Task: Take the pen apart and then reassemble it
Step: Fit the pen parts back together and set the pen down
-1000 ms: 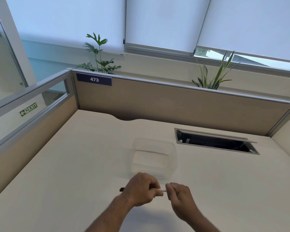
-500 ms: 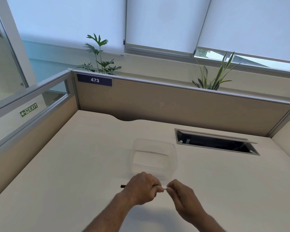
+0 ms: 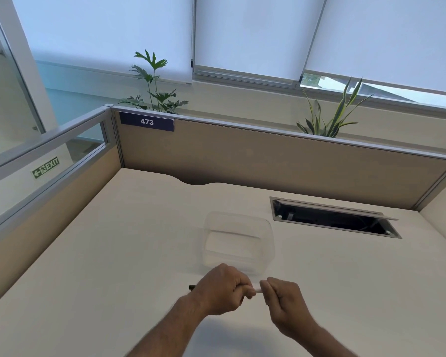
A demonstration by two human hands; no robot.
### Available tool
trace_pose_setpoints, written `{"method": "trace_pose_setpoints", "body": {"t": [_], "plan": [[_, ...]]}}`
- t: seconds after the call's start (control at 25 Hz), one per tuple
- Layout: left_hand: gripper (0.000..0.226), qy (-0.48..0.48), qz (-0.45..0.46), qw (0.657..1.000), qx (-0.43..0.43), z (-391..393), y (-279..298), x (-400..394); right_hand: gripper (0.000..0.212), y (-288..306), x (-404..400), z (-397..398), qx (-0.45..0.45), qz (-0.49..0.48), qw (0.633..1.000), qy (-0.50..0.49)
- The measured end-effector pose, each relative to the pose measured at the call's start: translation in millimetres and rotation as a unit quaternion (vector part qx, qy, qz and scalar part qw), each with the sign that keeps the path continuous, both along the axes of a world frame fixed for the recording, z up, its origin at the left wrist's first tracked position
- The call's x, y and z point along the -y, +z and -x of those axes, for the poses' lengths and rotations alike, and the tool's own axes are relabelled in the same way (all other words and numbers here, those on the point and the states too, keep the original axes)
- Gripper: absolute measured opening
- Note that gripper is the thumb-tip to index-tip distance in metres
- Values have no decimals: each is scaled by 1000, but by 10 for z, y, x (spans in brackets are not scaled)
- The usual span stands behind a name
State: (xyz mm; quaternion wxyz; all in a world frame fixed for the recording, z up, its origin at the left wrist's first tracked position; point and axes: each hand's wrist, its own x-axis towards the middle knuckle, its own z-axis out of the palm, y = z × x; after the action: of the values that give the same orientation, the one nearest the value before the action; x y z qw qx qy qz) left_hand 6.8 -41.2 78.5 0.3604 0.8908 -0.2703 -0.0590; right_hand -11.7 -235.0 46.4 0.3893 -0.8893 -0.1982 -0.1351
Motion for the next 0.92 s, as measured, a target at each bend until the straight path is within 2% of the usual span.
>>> {"method": "trace_pose_setpoints", "body": {"t": [0.12,0.16,0.28,0.36,0.4,0.48,0.6,0.68,0.8,0.92], "plan": [[17,28,15,999,39,-18,-65,-25,52,104,-147,38,-191,-109,974,-57],[17,37,21,998,49,-22,-89,-30,53,148,-181,60,-265,-156,949,-74],[15,54,24,995,78,-24,-125,-20,51,277,-215,97,-453,-270,842,-117],[13,62,25,994,91,-13,-143,-10,46,335,-202,106,-518,-294,792,-137],[13,66,26,994,89,-7,-151,-5,45,346,-203,106,-532,-297,780,-142],[13,71,33,994,77,2,-157,9,46,359,-209,107,-530,-285,785,-147],[14,94,56,993,45,14,-161,37,49,359,-213,89,-482,-266,822,-148],[16,130,89,988,14,25,-181,51,52,345,-204,80,-442,-304,830,-155],[17,178,153,972,-20,51,-213,87,32,335,-230,116,-396,-348,842,-117],[22,192,183,964,-20,97,-213,157,20,348,-323,159,-338,-301,890,-54]]}}
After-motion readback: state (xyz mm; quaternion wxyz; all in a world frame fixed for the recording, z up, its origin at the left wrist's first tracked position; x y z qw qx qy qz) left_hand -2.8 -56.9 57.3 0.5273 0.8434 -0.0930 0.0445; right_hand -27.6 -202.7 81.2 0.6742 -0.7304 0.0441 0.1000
